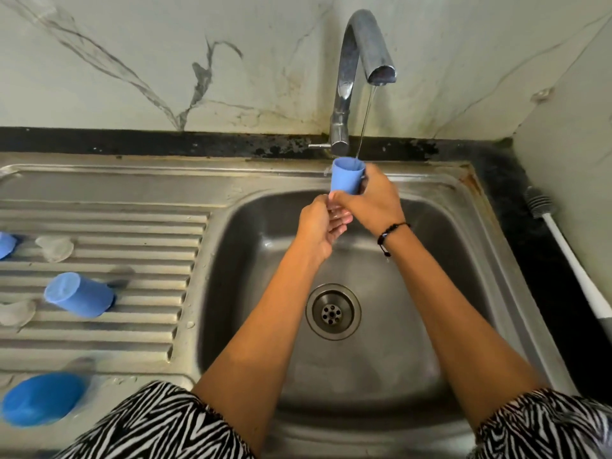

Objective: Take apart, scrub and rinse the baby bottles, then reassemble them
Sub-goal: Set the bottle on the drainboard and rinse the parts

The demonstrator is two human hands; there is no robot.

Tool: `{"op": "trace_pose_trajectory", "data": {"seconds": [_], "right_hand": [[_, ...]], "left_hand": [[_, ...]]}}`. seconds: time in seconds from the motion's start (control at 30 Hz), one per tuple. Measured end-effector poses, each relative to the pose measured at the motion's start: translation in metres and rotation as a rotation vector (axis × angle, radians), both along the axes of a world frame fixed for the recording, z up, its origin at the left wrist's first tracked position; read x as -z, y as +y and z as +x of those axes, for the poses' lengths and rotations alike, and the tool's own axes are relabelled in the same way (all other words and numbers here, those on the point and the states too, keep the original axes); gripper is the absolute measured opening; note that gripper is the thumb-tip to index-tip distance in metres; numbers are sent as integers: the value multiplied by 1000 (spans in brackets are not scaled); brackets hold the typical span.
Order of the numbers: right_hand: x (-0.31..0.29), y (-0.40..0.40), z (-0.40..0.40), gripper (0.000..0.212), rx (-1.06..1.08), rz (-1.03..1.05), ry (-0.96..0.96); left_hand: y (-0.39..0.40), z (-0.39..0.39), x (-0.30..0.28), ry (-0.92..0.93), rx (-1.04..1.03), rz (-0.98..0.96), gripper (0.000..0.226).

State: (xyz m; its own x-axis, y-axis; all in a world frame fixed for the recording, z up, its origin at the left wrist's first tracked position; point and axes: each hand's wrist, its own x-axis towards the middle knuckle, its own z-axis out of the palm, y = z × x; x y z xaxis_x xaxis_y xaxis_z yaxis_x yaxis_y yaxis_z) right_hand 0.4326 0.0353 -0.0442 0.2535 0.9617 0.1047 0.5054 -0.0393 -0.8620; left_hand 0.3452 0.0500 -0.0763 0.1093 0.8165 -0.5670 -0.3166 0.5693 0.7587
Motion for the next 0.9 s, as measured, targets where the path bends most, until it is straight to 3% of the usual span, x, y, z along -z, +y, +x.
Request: {"op": "trace_pose_trajectory", "data": {"seconds": [0.23,0.4,0.43,0.5,0.57,0.63,0.7,0.77,0.9], "right_hand": [[-4,2,3,57,9,85,-44],[-5,-2,0,49,13,73,27],[-9,-1,-1,44,28,53,145],[-22,-4,-4,29,9,-158,671],[-29,-5,-3,35,-21,-343,1224],[-31,-7,-4,44,6,-424,1537],[-28,-8,-6,49,52,-437,1663],[-25,-9,-6,51,71,-429,1667],[-27,-7,-5,34,75,-419,1420]], "left_hand": [[-4,-1,-1,-3,15,-51,34],[-4,-1,-4,-22,23,-44,34],[-5,-1,-5,-30,20,-37,34],[-4,-1,-4,-39,20,-49,30],[-7,1,-6,-46,14,-64,26],[-9,2,-6,-71,1,-66,23],[-10,3,-6,-91,1,-64,24],[-11,4,-8,-103,5,-55,26],[-12,5,-11,-108,2,-57,26]]}}
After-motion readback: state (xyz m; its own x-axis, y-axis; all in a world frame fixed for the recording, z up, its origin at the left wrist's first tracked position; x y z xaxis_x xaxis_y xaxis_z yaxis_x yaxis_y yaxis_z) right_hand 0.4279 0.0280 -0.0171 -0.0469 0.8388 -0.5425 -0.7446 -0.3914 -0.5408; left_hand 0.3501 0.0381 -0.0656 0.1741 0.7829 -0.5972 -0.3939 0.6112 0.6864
